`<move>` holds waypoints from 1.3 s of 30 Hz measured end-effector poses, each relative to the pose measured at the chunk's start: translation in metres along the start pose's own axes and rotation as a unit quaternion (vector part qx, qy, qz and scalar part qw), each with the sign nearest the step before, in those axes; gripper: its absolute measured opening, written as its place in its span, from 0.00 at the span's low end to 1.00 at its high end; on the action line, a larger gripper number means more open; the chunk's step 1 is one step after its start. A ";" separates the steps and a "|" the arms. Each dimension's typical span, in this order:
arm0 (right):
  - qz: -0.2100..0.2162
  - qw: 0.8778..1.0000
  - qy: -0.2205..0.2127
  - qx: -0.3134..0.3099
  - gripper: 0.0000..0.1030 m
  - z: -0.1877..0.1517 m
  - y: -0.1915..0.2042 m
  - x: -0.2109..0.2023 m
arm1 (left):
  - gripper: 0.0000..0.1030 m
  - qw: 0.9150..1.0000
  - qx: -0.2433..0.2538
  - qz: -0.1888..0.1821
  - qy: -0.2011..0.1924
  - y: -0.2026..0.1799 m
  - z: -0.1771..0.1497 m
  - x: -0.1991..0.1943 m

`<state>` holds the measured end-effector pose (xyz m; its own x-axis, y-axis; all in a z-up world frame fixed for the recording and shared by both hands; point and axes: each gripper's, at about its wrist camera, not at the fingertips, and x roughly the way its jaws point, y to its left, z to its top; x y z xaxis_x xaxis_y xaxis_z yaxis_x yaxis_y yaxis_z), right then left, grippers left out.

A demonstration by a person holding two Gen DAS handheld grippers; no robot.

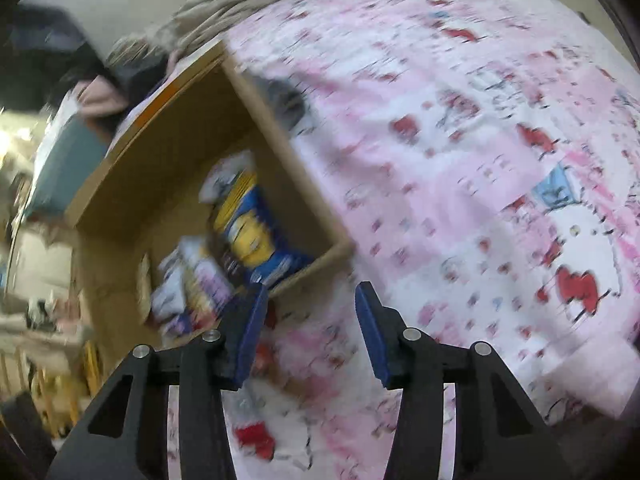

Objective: Organize snacks

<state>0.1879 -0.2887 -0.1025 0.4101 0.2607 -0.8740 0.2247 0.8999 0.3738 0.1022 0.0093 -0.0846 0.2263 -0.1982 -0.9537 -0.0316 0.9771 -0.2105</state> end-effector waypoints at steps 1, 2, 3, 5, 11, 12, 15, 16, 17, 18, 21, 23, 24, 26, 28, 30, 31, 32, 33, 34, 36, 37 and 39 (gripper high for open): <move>0.001 1.000 -0.003 -0.006 0.48 0.008 0.001 0.002 | 0.18 1.000 0.000 0.000 0.001 -0.001 0.000 0.001; 0.001 1.000 -0.006 -0.016 0.48 0.013 0.004 0.003 | 0.18 1.000 0.001 0.000 0.001 -0.001 0.000 0.001; 0.002 1.000 -0.011 -0.028 0.49 0.016 0.009 0.004 | 0.18 1.000 0.001 -0.001 0.001 -0.001 0.001 0.001; -0.018 0.998 -0.021 -0.053 0.46 0.017 0.017 0.006 | 0.18 1.000 0.002 -0.003 0.002 -0.002 0.001 0.001; -0.008 0.999 -0.011 -0.044 0.23 0.013 0.009 0.004 | 0.18 1.000 0.010 -0.001 0.004 -0.006 -0.001 0.003; -0.004 0.999 -0.007 -0.049 0.21 0.010 0.010 0.004 | 0.18 1.000 0.012 -0.001 0.003 -0.007 -0.001 0.003; 0.007 0.998 0.007 -0.063 0.20 0.003 0.017 0.005 | 0.18 1.000 0.018 -0.001 -0.002 -0.012 -0.001 0.000; 0.014 0.998 0.014 -0.066 0.20 0.001 0.020 0.007 | 0.18 1.000 0.019 0.000 -0.004 -0.012 -0.001 0.000; 0.017 0.997 0.020 -0.069 0.20 -0.001 0.023 0.009 | 0.18 1.000 0.020 0.001 -0.006 -0.012 -0.001 -0.001; 0.014 0.997 0.023 -0.070 0.20 -0.003 0.024 0.008 | 0.18 1.000 0.020 0.002 -0.007 -0.012 -0.001 -0.002; 0.009 0.999 0.018 -0.046 0.24 -0.006 0.017 0.001 | 0.18 1.000 0.012 0.004 -0.008 -0.006 0.000 -0.003; 0.022 0.999 0.034 -0.020 0.24 -0.011 0.009 -0.004 | 0.18 1.000 0.004 0.006 -0.010 -0.002 0.001 -0.005; 0.042 0.998 0.050 -0.010 0.24 -0.015 0.006 -0.004 | 0.18 1.000 0.001 0.006 -0.010 0.000 0.001 -0.005; 0.061 0.996 0.067 -0.010 0.24 -0.023 0.006 -0.005 | 0.18 1.000 -0.001 0.010 -0.010 0.001 0.001 -0.005; 0.073 0.993 0.089 -0.022 0.24 -0.030 0.011 -0.001 | 0.18 1.000 0.000 0.016 -0.009 -0.001 0.001 -0.003; 0.068 0.990 0.110 -0.054 0.24 -0.037 0.021 0.005 | 0.18 1.000 0.005 0.017 -0.008 -0.004 0.000 -0.003; 0.062 0.989 0.118 -0.068 0.24 -0.041 0.026 0.010 | 0.18 1.000 0.009 0.019 -0.010 -0.006 -0.001 -0.003; 0.057 0.987 0.128 -0.078 0.24 -0.043 0.029 0.016 | 0.18 1.000 0.013 0.021 -0.012 -0.007 -0.001 -0.003; 0.048 0.986 0.138 -0.086 0.24 -0.046 0.032 0.024 | 0.18 1.000 0.015 0.022 -0.014 -0.008 0.000 -0.004; 0.035 0.984 0.151 -0.093 0.24 -0.048 0.035 0.034 | 0.18 1.000 0.014 0.021 -0.014 -0.008 0.001 -0.004; 0.018 0.981 0.163 -0.108 0.24 -0.050 0.040 0.050 | 0.18 1.000 0.009 0.018 -0.015 -0.006 0.002 -0.005; 0.013 0.978 0.172 -0.119 0.24 -0.052 0.045 0.059 | 0.18 1.000 0.007 0.018 -0.016 -0.005 0.003 -0.005; -0.004 0.971 0.187 -0.151 0.27 -0.057 0.056 0.077 | 0.18 1.000 0.005 0.017 -0.016 -0.004 0.004 -0.005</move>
<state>0.1814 -0.1987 -0.1664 0.0470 0.3108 -0.9493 -0.0666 0.9492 0.3074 0.1047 0.0069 -0.0786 0.2571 -0.1629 -0.9526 -0.0297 0.9839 -0.1763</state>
